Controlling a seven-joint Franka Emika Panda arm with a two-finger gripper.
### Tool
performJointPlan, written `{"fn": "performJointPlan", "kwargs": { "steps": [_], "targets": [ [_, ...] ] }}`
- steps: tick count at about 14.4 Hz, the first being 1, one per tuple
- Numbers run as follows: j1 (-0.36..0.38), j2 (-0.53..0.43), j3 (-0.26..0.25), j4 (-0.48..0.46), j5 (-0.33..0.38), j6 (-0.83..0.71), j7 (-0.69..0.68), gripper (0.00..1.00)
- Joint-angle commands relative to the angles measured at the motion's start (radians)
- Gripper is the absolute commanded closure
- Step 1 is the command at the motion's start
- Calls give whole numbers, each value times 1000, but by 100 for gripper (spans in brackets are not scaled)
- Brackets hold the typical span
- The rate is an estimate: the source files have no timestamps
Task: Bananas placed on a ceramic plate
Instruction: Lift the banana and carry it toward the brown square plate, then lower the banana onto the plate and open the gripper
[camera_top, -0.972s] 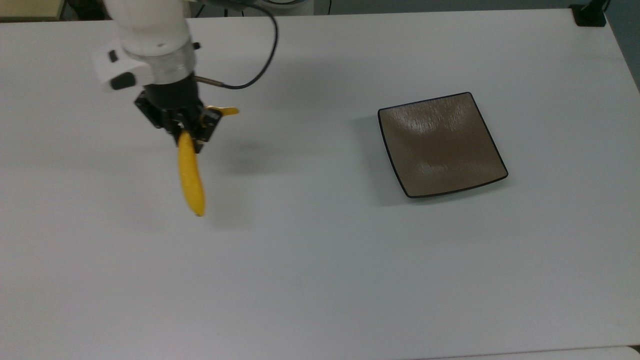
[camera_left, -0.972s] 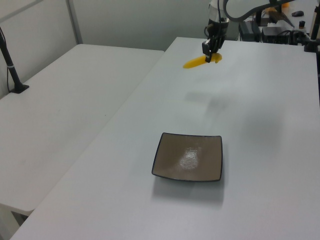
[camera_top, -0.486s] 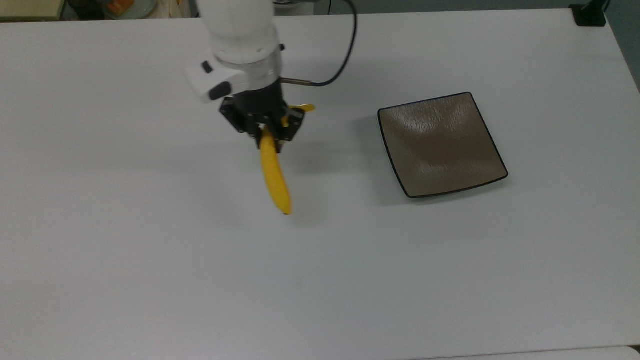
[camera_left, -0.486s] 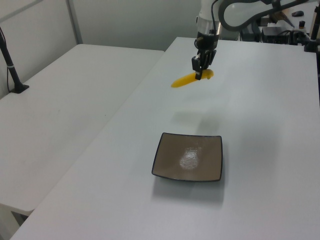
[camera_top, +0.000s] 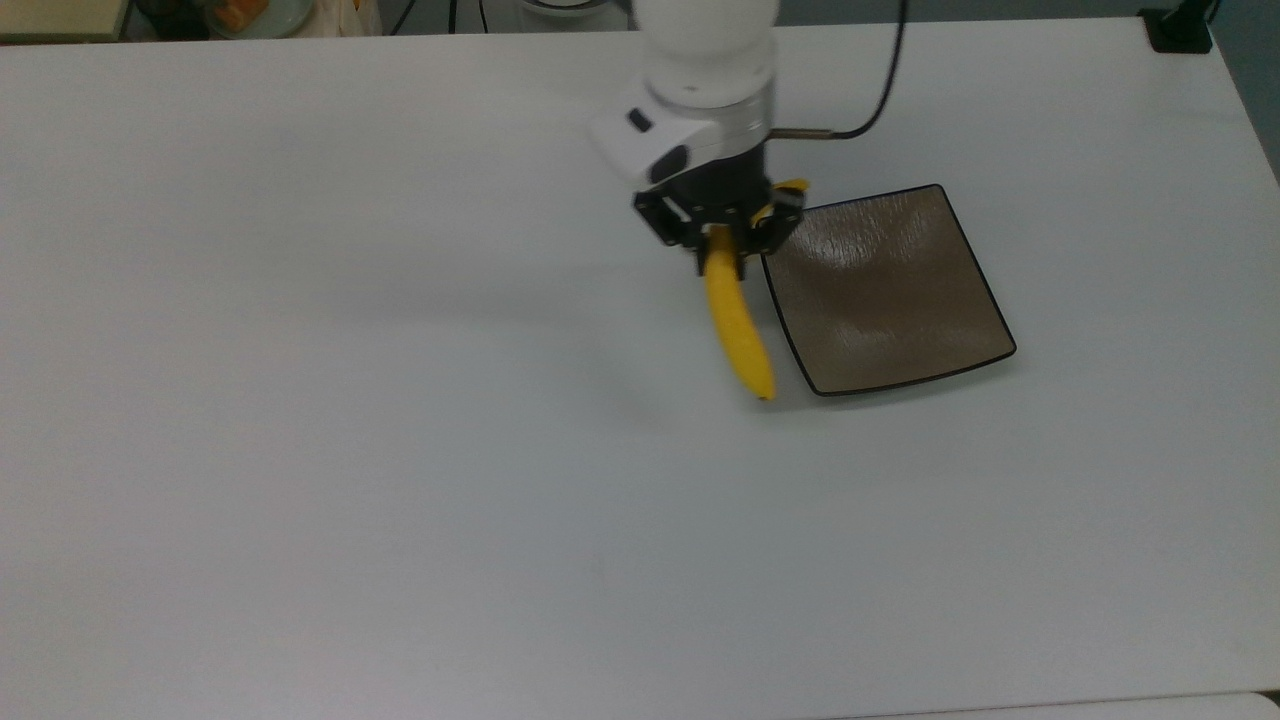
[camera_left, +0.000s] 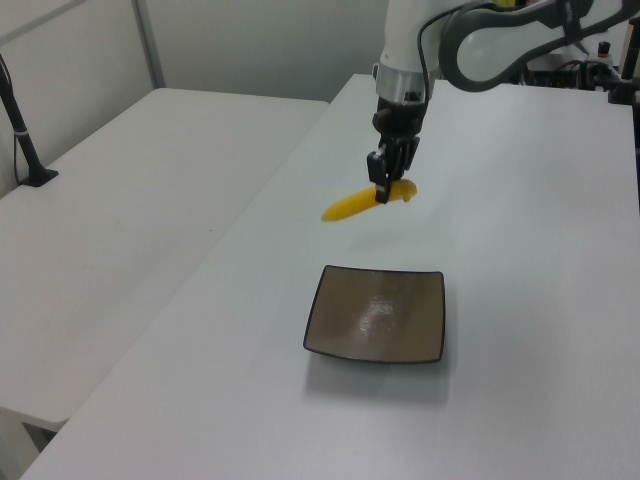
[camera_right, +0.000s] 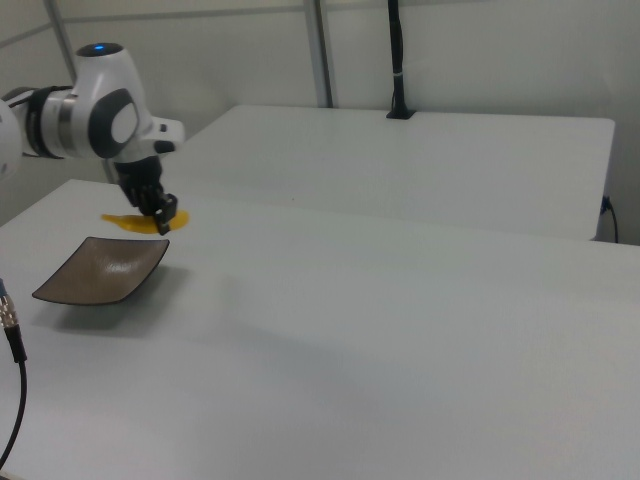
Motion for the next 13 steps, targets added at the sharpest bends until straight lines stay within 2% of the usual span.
{"fn": "performJointPlan", "kwargs": {
  "steps": [1, 4, 5, 7, 8, 13],
  "targets": [
    [9, -31, 76, -45, -7, -4, 82, 87],
    [30, -33, 122, -47, -10, -3, 134, 85],
    [45, -30, 124, -47, -10, -4, 136, 67],
    [70, -28, 124, -55, -25, -4, 136, 16],
    [79, -25, 124, -55, -43, -3, 139, 0],
    [72, -31, 124, -47, -59, -13, 125, 0]
  ]
}}
